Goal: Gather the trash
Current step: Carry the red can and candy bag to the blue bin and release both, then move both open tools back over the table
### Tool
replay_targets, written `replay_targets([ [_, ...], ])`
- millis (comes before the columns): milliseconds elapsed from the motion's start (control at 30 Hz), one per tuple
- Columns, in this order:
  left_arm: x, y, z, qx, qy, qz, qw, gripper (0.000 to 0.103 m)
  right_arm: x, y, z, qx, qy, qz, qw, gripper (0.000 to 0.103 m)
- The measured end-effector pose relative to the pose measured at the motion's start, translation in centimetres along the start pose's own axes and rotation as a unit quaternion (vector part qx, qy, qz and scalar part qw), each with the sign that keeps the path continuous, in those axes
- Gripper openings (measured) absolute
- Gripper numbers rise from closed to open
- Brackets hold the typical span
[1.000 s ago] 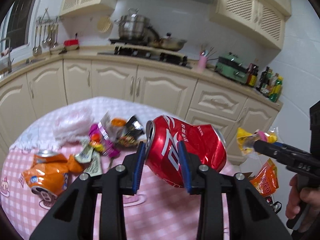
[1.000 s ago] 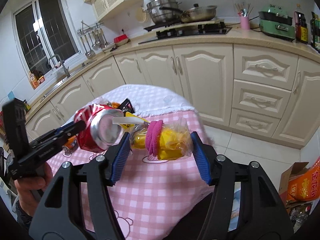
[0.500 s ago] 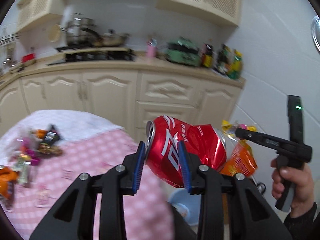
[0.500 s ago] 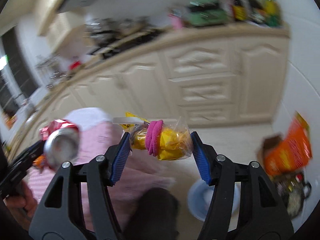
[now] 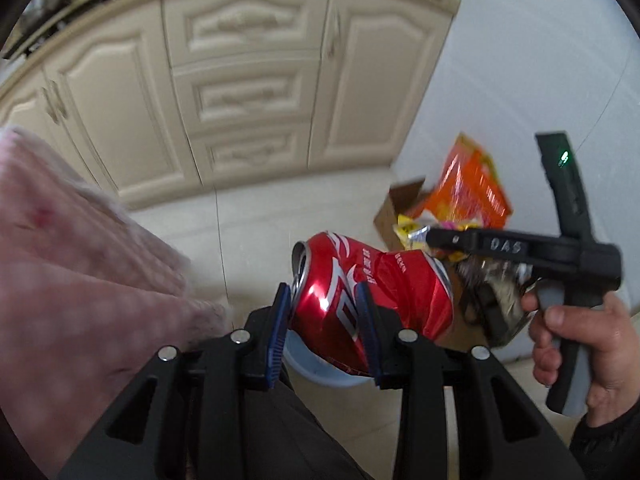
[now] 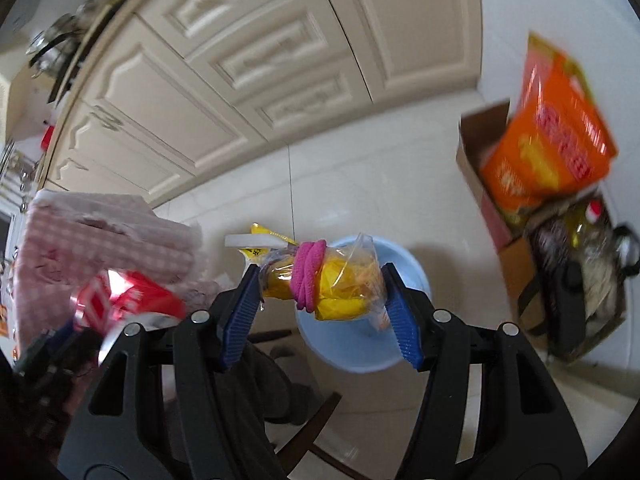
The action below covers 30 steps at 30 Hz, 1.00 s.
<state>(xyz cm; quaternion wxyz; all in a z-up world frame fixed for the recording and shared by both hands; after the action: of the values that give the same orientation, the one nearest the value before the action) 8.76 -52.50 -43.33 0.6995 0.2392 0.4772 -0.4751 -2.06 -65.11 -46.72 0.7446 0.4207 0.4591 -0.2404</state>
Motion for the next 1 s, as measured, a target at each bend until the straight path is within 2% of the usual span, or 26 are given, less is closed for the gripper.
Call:
replay_targets([
  [100,3.9,-0.2,-0.3,0.012,0.037,0.010,0.9992,0.033,2.4,-0.9,-0.5,0.012,0.028,0.007,1.000,0.064],
  [133,4.9,-0.2,-0.2,0.018,0.048,0.016,0.9986,0.034,3.2,-1.2,-0.6,0.020,0.036,0.012,0.999,0.070],
  [167,5.8,-0.3,-0.3,0.023,0.057,0.021,0.9979,0.035,4.0,-1.5,-0.9,0.029,0.047,0.017,0.998,0.084],
  [233,7.1,-0.1,-0.4,0.025,0.073,0.035,0.9964,0.066,4.7,-2.2,-1.0,0.038,0.052,0.015,0.998,0.097],
  [300,6.9,0.4,-0.2,0.019,0.062,0.046,0.9968,0.082,4.6,-2.9,-1.1,0.052,0.047,0.009,0.997,0.097],
  [333,6.6,0.7,-0.2,0.015,0.057,0.054,0.9968,0.086,4.5,-3.1,-1.1,0.056,0.044,0.010,0.997,0.097],
  [567,2.5,0.9,0.9,0.007,0.017,0.070,0.9974,0.092,2.1,-3.2,-0.2,0.056,0.013,-0.002,0.998,0.097],
  [1000,-9.2,-0.5,3.1,0.005,-0.090,0.058,0.9942,0.094,-5.4,3.0,1.9,0.006,-0.058,0.006,0.998,0.097],
])
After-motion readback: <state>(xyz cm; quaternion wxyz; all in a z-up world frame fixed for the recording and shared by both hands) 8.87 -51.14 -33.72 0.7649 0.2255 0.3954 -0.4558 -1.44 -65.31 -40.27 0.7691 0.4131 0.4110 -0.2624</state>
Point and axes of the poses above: each gripper's, at about its wrist camera, not at the fingertips, and x roughly the way its jaws point, y to its left, z to its top, the point moved 10 cm from there along x, roughly the way its jaws point, and after that the axes turned 6 degrees about y, right-handed, at the moved point
